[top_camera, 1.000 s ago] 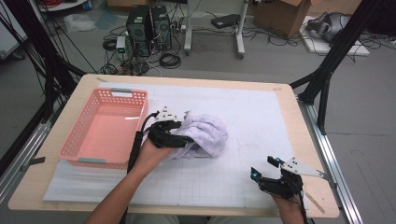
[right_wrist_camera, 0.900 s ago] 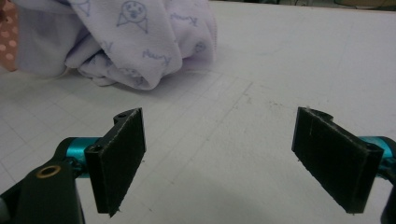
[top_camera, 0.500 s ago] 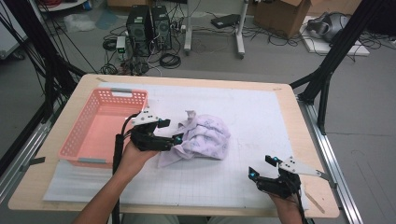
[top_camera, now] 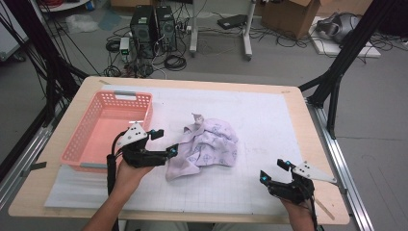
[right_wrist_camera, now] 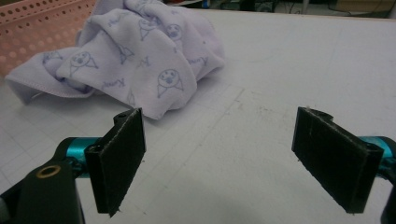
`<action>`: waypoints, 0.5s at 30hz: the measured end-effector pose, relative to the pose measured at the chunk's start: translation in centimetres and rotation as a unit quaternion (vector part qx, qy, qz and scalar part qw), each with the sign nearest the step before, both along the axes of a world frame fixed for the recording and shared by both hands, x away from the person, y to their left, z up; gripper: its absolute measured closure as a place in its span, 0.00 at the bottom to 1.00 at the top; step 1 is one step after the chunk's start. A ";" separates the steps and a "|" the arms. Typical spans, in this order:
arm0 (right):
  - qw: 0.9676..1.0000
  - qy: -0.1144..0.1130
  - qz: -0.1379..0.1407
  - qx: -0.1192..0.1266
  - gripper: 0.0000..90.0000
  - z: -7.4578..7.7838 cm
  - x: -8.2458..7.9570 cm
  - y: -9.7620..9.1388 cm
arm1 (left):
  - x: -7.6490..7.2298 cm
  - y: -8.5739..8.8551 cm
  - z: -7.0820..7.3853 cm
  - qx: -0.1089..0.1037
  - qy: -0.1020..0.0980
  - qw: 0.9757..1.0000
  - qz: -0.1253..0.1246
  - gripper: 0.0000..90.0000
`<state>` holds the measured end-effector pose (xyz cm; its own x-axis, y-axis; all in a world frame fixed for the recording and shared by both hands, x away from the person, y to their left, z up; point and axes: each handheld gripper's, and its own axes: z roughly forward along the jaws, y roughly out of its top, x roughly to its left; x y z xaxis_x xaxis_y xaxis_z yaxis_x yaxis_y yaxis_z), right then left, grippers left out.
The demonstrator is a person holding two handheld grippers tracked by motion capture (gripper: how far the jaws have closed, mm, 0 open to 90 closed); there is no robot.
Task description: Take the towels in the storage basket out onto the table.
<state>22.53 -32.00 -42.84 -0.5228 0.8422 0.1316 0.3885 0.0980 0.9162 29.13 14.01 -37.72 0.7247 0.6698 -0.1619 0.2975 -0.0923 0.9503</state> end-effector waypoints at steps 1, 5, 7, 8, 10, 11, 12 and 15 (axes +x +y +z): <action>1.000 0.006 -0.003 0.002 0.18 0.0 -0.1 -0.1 | 0.0 0.0 -0.1 -0.002 0.001 1.000 0.000 0.24; 1.000 0.006 -0.008 0.003 0.18 -0.1 -0.5 -0.4 | -0.2 -0.4 -0.5 0.003 -0.002 1.000 0.009 0.21; 1.000 0.003 -0.009 0.001 0.18 -0.1 -0.6 -0.6 | -0.2 -0.7 -0.5 0.004 -0.004 1.000 0.009 0.20; 1.000 0.006 -0.010 0.004 0.18 -0.1 -0.6 -0.6 | -0.1 -0.8 -0.5 0.002 -0.005 1.000 0.006 0.20; 1.000 0.006 -0.012 0.007 0.18 -0.1 -0.6 -0.7 | 0.1 -1.0 -0.6 -0.005 -0.003 1.000 0.005 0.20; 1.000 0.006 -0.012 0.006 0.18 -0.1 -0.6 -0.7 | 0.2 -1.0 -0.6 -0.003 -0.002 1.000 0.002 0.20; 1.000 0.004 -0.011 0.005 0.18 -0.1 -0.6 -0.7 | 0.3 -1.1 -0.6 -0.003 -0.001 1.000 0.000 0.20; 1.000 0.007 -0.011 0.004 0.18 -0.2 -0.4 -0.6 | 0.5 -1.2 -0.7 -0.003 0.003 1.000 -0.004 0.21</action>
